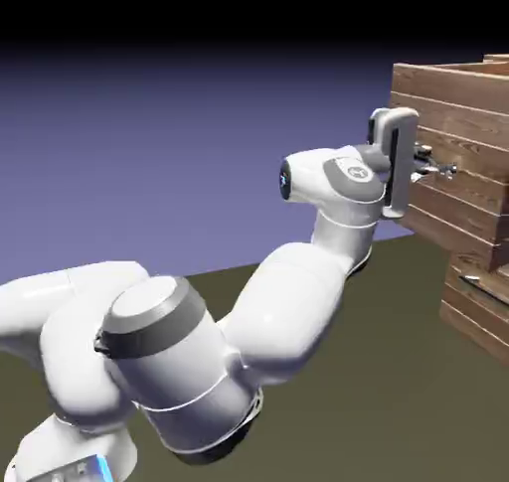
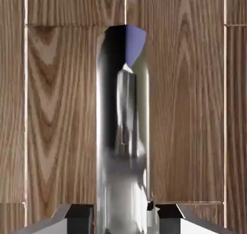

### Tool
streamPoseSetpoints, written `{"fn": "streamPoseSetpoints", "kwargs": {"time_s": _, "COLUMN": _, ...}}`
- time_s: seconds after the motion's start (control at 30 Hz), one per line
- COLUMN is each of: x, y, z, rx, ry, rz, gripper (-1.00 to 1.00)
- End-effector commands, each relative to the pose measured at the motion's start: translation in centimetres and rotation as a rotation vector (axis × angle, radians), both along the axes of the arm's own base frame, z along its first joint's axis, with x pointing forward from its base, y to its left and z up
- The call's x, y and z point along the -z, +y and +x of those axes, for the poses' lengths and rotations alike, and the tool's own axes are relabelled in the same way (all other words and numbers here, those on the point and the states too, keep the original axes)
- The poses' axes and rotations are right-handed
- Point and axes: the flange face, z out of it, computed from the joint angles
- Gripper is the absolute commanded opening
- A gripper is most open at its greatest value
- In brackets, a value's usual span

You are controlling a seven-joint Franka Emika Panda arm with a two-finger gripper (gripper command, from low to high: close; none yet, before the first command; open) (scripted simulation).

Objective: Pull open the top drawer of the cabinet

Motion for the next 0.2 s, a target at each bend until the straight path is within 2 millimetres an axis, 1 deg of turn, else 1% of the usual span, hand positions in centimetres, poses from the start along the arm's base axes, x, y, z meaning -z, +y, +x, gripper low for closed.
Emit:
{"fn": "streamPoseSetpoints", "kwargs": {"time_s": 0.0, "x": 0.0, "y": 0.0, "z": -1.1, "rx": 0.0, "ry": 0.002, "rz": 0.0, "gripper": -1.0}}
{"fn": "streamPoseSetpoints", "kwargs": {"time_s": 0.03, "x": 0.0, "y": 0.0, "z": -1.9, "rx": 0.0, "ry": 0.002, "rz": 0.0, "gripper": -1.0}}
{"fn": "streamPoseSetpoints", "kwargs": {"time_s": 0.07, "x": 0.0, "y": 0.0, "z": -1.9, "rx": 0.0, "ry": 0.002, "rz": 0.0, "gripper": 1.0}}
{"fn": "streamPoseSetpoints", "kwargs": {"time_s": 0.1, "x": 0.0, "y": 0.0, "z": -1.9, "rx": 0.0, "ry": 0.002, "rz": 0.0, "gripper": 1.0}}
{"fn": "streamPoseSetpoints", "kwargs": {"time_s": 0.17, "x": -0.1, "y": -0.1, "z": -4.3, "rx": -0.001, "ry": 0.002, "rz": 0.002, "gripper": 1.0}}
